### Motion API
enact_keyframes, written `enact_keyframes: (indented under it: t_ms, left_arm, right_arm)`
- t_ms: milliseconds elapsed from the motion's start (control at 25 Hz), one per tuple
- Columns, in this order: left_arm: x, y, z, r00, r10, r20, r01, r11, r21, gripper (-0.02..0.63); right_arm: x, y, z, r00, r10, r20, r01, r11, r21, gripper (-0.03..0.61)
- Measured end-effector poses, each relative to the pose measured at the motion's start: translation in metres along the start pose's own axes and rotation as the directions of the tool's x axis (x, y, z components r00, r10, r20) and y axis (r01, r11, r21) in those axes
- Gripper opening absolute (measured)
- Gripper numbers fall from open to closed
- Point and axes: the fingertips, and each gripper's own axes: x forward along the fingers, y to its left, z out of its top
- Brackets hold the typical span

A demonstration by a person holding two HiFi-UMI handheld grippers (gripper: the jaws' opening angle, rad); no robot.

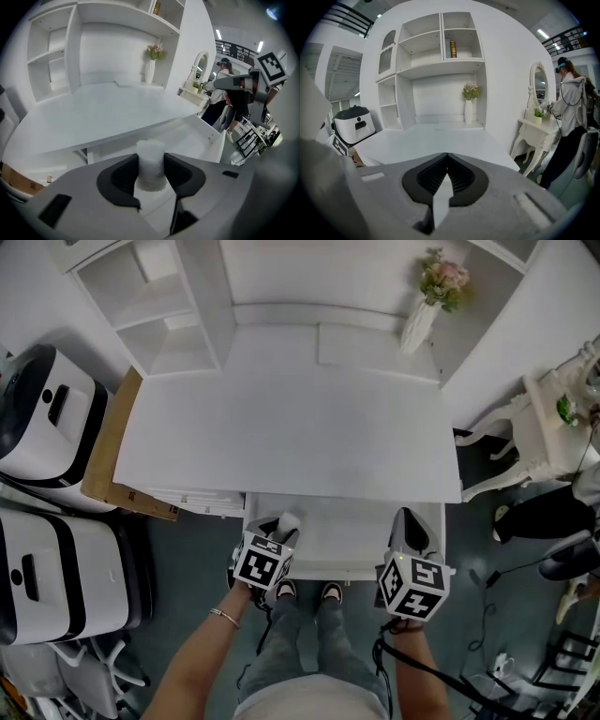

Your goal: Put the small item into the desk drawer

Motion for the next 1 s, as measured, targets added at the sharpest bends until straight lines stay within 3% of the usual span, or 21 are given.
enact_keyframes:
  t_ms: [320, 600, 760, 1000]
  left_arm:
    - [0.042, -0.005, 0.003, 0.997, -0.034, -0.063, 0.042, 0.99, 0.137, 0.166]
    - [0.074, -0.008, 0.006, 0.991, -0.057, -0.121, 0.08, 0.979, 0.19, 0.166]
    - [0.086, -0.007, 0.005, 0.988, -0.043, -0.145, 0.071, 0.979, 0.194, 0.166]
    - [0.103, 0.005, -0.004, 0.985, 0.041, -0.169, -0.013, 0.987, 0.162, 0.166]
  right_arm:
    - [0.006, -0.012, -0.009, 0.999, -0.032, -0.023, 0.032, 0.999, 0.019, 0.005]
    - [0.012, -0.022, -0.015, 0.998, -0.056, -0.036, 0.057, 0.998, 0.035, 0.005]
    - [0.014, -0.027, -0.021, 0.996, -0.07, -0.049, 0.072, 0.996, 0.048, 0.005]
    - [0.014, -0.036, -0.027, 0.994, -0.093, -0.061, 0.096, 0.994, 0.058, 0.005]
